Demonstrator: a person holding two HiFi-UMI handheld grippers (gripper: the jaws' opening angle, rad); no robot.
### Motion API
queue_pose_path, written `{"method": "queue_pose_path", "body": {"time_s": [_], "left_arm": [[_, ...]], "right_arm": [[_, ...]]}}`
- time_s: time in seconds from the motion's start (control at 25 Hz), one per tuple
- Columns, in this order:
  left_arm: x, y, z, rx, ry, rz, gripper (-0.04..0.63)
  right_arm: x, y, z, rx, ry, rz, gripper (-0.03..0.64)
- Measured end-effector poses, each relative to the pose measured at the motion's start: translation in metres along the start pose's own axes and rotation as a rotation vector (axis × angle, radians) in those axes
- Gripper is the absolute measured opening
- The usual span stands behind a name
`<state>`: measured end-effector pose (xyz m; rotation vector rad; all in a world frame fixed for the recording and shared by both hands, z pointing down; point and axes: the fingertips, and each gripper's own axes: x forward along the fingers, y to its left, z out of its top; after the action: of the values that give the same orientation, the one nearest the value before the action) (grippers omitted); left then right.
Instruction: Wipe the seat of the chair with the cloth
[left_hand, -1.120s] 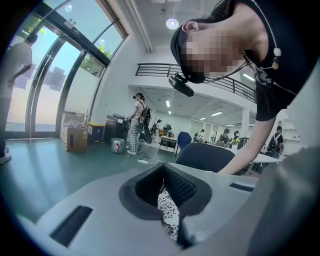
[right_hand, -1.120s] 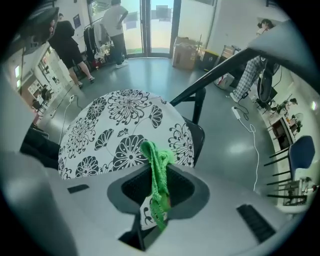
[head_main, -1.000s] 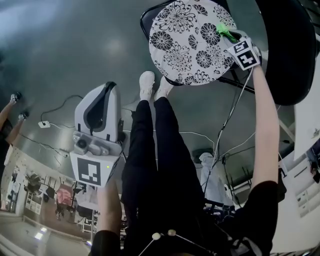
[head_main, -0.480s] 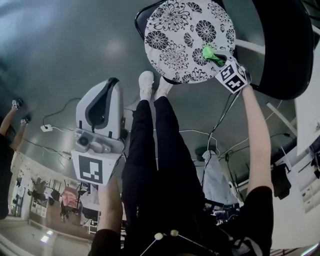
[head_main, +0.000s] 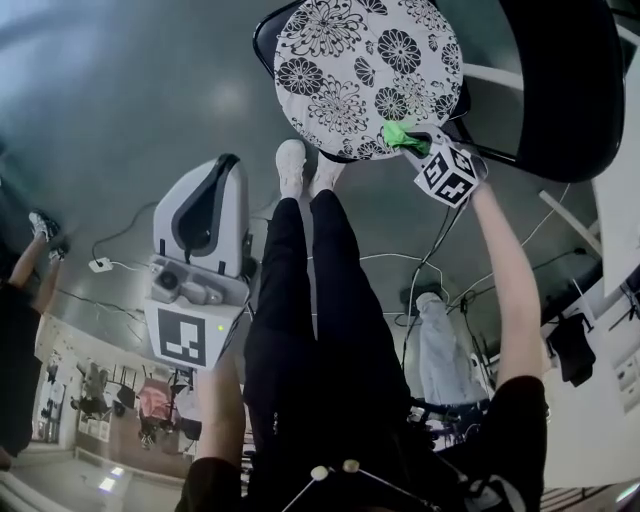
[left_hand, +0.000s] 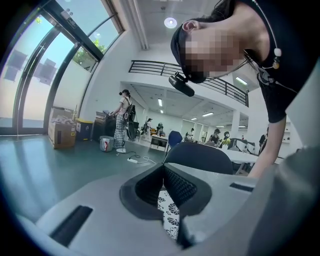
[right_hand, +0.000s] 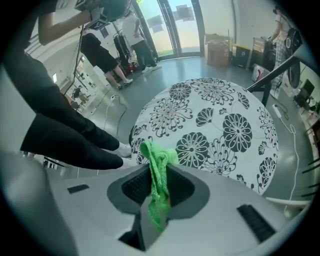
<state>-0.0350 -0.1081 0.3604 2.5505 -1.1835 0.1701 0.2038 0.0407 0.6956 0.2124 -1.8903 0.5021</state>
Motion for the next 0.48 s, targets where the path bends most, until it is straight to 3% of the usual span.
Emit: {"method": "queue_pose_path", "body": {"time_s": [0.32, 0.48], "left_arm": [[0.002, -0.009, -0.002, 0.0, 0.005, -0.025, 0.006], [-0.001, -0.012, 0.0, 0.008, 0.002, -0.029, 0.006]], "right_arm": [[0.009, 0.042, -0.013, 0.012, 0.011, 0.078, 0.084], [0.003, 0.046, -0.008, 0.043, -0.018, 0.046, 0.084]]}}
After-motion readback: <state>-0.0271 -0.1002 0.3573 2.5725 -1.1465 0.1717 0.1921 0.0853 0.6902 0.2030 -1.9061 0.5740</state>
